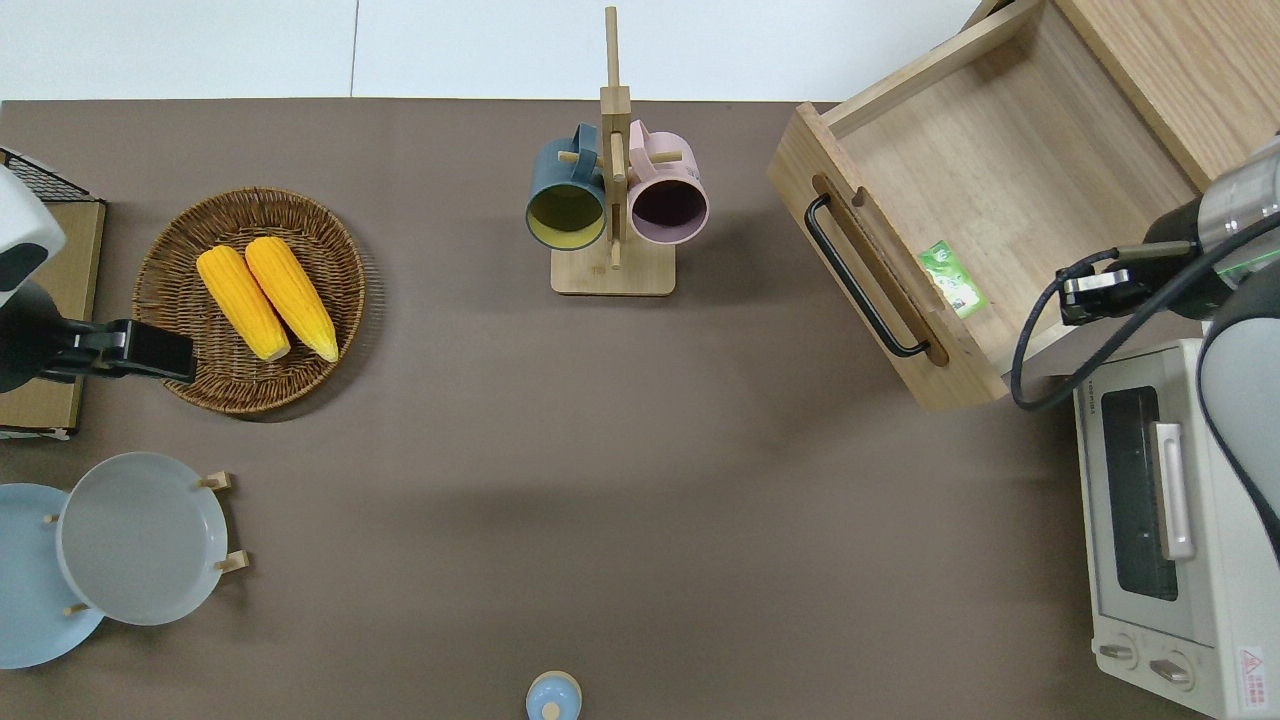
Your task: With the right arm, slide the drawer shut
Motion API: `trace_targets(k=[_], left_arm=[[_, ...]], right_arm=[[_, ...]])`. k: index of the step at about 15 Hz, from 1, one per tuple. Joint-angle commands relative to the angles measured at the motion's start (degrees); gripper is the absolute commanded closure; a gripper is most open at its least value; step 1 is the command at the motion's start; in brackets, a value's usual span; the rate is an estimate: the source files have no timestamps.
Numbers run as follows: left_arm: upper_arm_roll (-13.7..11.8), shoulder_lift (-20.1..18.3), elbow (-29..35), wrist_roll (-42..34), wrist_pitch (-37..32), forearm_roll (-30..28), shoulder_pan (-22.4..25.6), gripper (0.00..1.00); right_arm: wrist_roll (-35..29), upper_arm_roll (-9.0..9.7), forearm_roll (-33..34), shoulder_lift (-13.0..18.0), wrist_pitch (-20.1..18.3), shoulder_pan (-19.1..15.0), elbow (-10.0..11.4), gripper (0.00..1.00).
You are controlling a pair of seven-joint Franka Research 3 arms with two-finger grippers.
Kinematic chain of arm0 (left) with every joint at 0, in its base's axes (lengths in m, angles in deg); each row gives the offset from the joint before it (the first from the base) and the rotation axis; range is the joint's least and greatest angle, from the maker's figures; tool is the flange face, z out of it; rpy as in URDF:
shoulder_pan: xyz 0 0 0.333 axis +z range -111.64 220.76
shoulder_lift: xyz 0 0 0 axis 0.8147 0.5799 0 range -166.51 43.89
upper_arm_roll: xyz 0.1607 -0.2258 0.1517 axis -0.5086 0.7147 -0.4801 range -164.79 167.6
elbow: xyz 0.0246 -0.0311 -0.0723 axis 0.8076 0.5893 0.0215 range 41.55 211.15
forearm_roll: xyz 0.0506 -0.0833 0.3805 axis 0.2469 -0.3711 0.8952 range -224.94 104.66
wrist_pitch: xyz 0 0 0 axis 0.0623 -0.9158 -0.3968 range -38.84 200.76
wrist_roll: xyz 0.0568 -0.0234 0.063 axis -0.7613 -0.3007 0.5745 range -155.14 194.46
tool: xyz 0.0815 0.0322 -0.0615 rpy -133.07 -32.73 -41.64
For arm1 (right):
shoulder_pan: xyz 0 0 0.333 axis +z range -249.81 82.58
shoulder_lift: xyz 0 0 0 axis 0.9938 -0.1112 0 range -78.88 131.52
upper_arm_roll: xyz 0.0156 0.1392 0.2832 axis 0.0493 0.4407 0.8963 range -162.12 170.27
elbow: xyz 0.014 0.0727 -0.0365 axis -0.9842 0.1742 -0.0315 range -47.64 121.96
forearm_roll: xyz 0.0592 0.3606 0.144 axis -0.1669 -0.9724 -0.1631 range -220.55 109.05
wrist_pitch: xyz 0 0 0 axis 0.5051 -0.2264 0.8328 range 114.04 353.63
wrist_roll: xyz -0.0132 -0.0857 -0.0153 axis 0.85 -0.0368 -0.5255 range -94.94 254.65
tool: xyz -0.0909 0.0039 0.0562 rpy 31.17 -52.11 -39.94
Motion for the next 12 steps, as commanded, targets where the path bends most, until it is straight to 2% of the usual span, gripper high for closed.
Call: trace_targets(k=[1, 7, 10, 12], left_arm=[[0.37, 0.65, -1.49, -0.55, -1.13, 0.98, 0.22, 0.01], [0.37, 0.65, -1.49, -0.55, -1.13, 0.98, 0.22, 0.01], [0.37, 0.65, -1.4, -0.55, -1.13, 0.98, 0.22, 0.01], [0.37, 0.65, -1.4, -0.55, -1.13, 0.98, 0.22, 0.01]], right_arm=[[1.33, 0.2, 1.0, 0.63, -0.51, -0.04, 0.46, 1.0], [1.15, 0.02, 1.0, 1.76, -0.51, -0.04, -1.56, 1.0], [0.71, 0.11, 0.91, 1.94, -0.42, 0.05, -1.92, 1.0], [-0.34, 0.55, 0.91, 1.86, -0.24, 0.14, -3.75, 1.0]])
